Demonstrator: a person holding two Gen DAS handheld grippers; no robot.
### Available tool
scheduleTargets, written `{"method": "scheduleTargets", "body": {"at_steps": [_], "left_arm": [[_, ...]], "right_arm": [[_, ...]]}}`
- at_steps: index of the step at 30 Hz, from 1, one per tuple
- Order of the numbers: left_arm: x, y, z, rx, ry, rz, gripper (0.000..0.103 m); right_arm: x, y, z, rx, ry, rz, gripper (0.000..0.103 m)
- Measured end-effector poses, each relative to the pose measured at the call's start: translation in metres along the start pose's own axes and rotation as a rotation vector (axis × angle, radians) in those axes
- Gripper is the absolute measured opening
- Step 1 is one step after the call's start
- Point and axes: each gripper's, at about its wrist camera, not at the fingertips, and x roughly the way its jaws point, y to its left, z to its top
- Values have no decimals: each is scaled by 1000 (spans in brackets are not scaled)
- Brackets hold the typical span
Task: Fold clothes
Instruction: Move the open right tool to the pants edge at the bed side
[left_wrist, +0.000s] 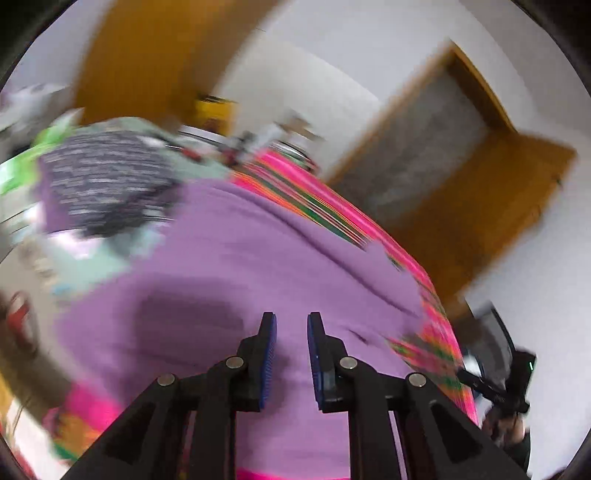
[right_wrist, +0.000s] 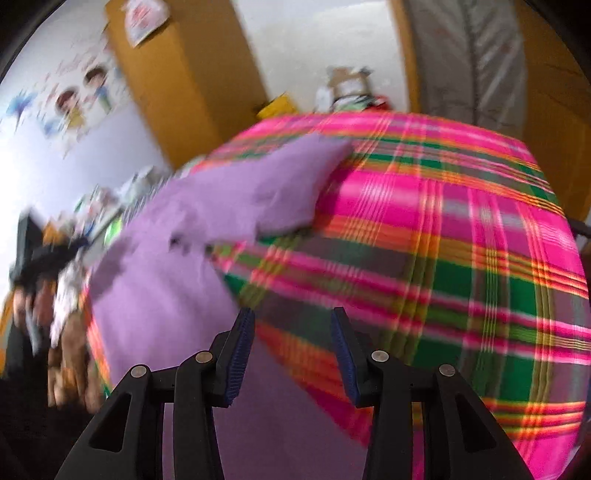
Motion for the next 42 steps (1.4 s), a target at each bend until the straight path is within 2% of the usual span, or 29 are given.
{"method": "scheduleTargets", "body": {"at_steps": [5,7,9,10,15,20,25,29,31,33,35,37,38,42], "left_arm": [[47,-60,-11,161,125,-87,17],[60,-77,-16,196,158,-106,17],[68,-87,-19,209,177,-117,17],[71,-89,-21,213,185,-120,17],[86,-95,-24,212,217,-105,17],[90,-98,-29,212,233,-93,17],[103,-104,-29,222,242,-74,17],[116,-108,-31,236,258,-50,17],[120,-110,-32,243,267,-46,17],[122,-113,-34,253,275,-50,17],[126,-116,-34,262,285,-52,17],[131,-119,-35,271,296,-53,17],[133,-121,-35,276,301,-54,17],[141,-132,-39,296,316,-64,17]], "right_arm": [[-4,-14,-33,-68,105,35,44],[-3,-23,-43,-83,146,41,44],[-6,-28,-48,-95,150,60,42],[-7,-30,-50,-101,154,63,40],[-7,-28,-52,-166,179,60,6],[-11,-29,-38,-243,146,2,3],[-6,-42,-13,-262,107,-33,3],[8,-50,-15,-250,179,-4,6],[-6,-57,-23,-238,170,1,12],[-20,-64,-30,-225,160,6,29],[-46,-82,-40,-177,131,5,32],[-65,-93,-52,-151,138,-19,38],[-75,-100,-61,-144,153,-46,41],[-92,-124,-87,-104,223,-62,41]]}}
